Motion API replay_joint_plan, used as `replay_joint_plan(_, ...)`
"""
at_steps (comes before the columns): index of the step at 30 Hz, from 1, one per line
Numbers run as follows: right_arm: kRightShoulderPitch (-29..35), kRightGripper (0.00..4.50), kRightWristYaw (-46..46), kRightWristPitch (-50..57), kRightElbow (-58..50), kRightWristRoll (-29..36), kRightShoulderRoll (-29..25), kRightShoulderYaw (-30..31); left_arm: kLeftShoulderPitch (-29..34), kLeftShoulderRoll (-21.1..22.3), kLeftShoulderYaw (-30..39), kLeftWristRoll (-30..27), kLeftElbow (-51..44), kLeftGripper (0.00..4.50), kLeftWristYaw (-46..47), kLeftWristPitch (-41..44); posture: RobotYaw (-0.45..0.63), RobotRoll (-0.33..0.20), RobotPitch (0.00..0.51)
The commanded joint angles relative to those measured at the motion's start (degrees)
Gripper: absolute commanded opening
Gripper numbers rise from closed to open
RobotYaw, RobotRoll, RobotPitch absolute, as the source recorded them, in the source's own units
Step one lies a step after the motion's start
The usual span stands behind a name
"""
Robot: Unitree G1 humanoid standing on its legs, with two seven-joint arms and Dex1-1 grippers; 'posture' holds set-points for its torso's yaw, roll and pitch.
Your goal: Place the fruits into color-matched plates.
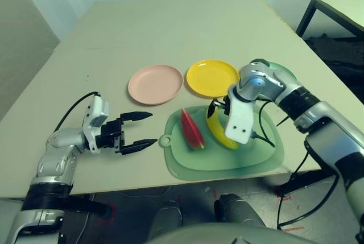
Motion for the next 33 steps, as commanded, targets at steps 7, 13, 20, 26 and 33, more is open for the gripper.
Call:
replay_joint_plan(7,0.9,4.48,2.9,0.6,-2.3,2.1,-1.0,1.6,0.4,-0.7,0.0,0.1,-0.1,4.5,0.1,-0.2,-0.04,0.0,0.067)
replay_joint_plan(13,2.6,4.48,6.6,1.5,-3.5,3.2,-5.8,1.8,0.6,-0.9,0.0,0.2,0.0,4.5,0.3,-0.4,-0.04,0.0,0.066)
replay_joint_plan(20,4.7,4.48,8.5,2.3,-5.3,4.0,-9.3,1.4,0.6,-1.1,-0.2,0.3,-0.4,4.5,0.5,-0.3,-0.04,0.0,0.062)
replay_joint_plan(26,5.6,4.48,9.5,6.9,-8.0,6.1,-9.1,0.4,0.2,-1.2,-0.3,0.4,-0.1,4.5,0.4,-0.4,-0.05,0.0,0.055)
replay_joint_plan(33,8.9,4.48,11.9,18.6,-16.3,10.3,-11.2,0.6,0.1,-1.2,-0.3,0.5,0.0,4.5,0.2,-0.6,-0.05,0.0,0.051)
